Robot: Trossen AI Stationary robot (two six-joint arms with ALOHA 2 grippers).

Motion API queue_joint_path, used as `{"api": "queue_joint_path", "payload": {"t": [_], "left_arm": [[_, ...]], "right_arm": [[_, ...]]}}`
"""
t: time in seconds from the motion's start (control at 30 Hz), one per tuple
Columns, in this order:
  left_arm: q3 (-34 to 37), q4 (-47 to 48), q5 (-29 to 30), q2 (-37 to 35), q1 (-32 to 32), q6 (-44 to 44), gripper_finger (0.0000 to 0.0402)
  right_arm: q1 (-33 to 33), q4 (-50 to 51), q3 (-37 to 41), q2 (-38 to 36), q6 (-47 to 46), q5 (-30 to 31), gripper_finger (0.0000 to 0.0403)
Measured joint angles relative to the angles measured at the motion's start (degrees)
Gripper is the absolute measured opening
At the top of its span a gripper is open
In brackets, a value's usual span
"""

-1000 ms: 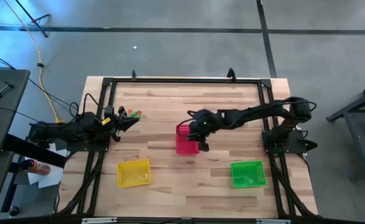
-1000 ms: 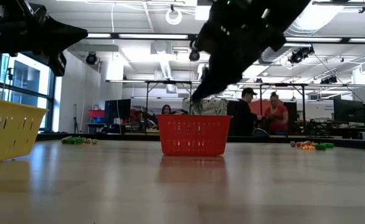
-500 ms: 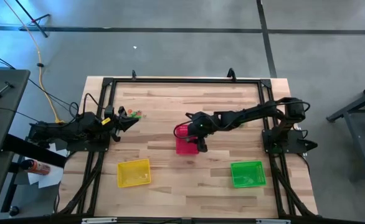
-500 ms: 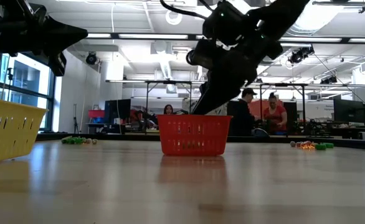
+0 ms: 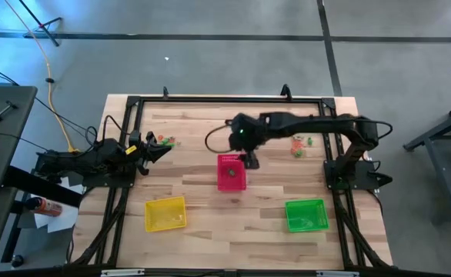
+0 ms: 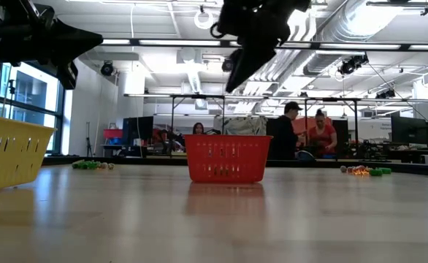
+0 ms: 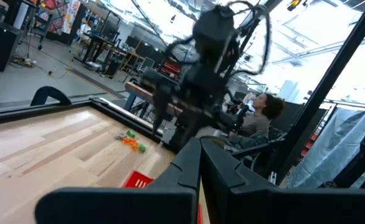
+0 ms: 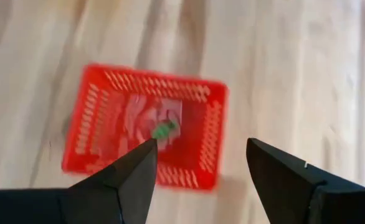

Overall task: Sort Halloween decoration
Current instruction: Put the green skeleton toy into the red bin

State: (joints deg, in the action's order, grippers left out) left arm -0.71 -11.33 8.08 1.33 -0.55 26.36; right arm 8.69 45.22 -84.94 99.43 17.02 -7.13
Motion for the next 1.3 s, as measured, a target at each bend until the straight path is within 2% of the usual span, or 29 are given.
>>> {"api": "queue_joint_path", "payload": {"t": [0.13, 0.33, 0.5, 0.73, 0.9, 1.07, 1.3], "left_arm": [[0.0, 0.0, 0.0, 0.0, 0.0, 0.0, 0.0000], [0.0, 0.0, 0.0, 0.0, 0.0, 0.0, 0.0000], [0.0, 0.0, 0.0, 0.0, 0.0, 0.0, 0.0000], [0.0, -0.1, 0.0, 0.0, 0.0, 0.0, 0.0000], [0.0, -0.1, 0.0, 0.0, 0.0, 0.0, 0.0000], [0.0, -0.4, 0.0, 0.0, 0.0, 0.0, 0.0000], [0.0, -0.6, 0.1, 0.0, -0.1, 0.0, 0.0000]], "right_arm": [[3.5, 7.5, 1.6, -3.7, -0.6, 0.4, 0.0231], [8.2, 7.0, 16.7, -15.4, -7.3, 0.9, 0.0227], [8.8, -0.9, 30.7, -27.3, -20.2, 0.6, 0.0226], [6.6, -23.1, 43.5, -39.1, -39.3, 0.0, 0.0226], [6.6, -34.7, 46.2, -42.5, -43.7, 0.1, 0.0226], [6.6, -34.5, 46.3, -42.6, -37.7, 0.1, 0.0226], [6.5, -35.9, 46.3, -42.6, -39.2, 0.1, 0.0226]]}}
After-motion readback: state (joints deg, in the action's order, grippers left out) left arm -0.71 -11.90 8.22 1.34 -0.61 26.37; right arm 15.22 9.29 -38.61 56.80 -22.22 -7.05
